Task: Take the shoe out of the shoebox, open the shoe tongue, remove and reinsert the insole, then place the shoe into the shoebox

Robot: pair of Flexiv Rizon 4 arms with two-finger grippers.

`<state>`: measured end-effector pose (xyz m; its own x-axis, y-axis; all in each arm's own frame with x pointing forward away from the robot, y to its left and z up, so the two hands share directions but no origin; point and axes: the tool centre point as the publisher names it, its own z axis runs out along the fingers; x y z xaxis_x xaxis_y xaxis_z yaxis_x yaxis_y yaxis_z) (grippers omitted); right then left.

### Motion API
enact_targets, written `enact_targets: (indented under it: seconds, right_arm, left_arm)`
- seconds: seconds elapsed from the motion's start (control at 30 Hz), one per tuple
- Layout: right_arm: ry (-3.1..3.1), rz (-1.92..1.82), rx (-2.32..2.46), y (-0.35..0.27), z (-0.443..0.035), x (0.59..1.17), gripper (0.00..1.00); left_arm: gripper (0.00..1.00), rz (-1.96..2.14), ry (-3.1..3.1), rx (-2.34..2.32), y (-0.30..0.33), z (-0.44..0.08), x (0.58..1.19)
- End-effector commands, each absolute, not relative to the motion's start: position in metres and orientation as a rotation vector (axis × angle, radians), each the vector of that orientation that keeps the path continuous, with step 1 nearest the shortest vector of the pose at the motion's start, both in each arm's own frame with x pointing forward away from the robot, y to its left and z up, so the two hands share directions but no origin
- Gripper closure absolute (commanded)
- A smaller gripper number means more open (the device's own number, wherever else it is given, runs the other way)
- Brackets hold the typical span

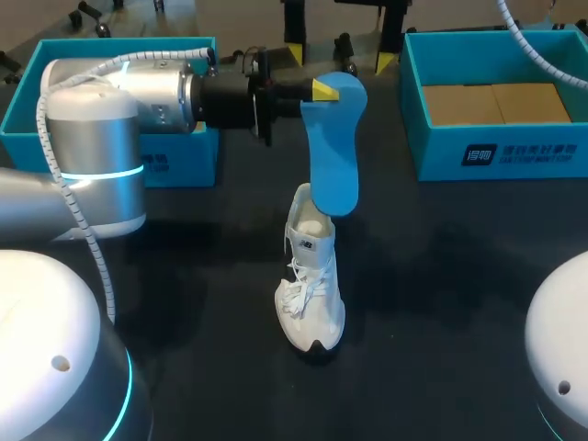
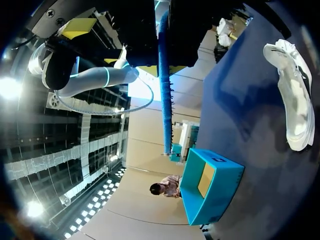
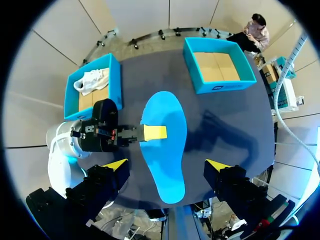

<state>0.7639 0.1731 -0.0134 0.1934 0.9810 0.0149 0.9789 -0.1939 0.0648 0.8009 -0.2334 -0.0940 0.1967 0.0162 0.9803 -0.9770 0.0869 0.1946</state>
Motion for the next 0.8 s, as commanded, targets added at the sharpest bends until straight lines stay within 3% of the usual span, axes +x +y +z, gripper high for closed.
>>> enact_targets:
  seconds: [0.03,0.8]
  right_arm:
    - [1.967,0.084,2.397,0.1725,-0.0138,0.7637,0.0]
    - [1.961,0.102,2.408,0.1717,-0.0153,0.7617,0.0]
  left_arm:
    - [1.0,1.015,-1.086,1.217,-0.2335,-0.0941,0.8006]
    - [1.0,1.015,-1.086,1.217,-0.2335,-0.0941,0.8006]
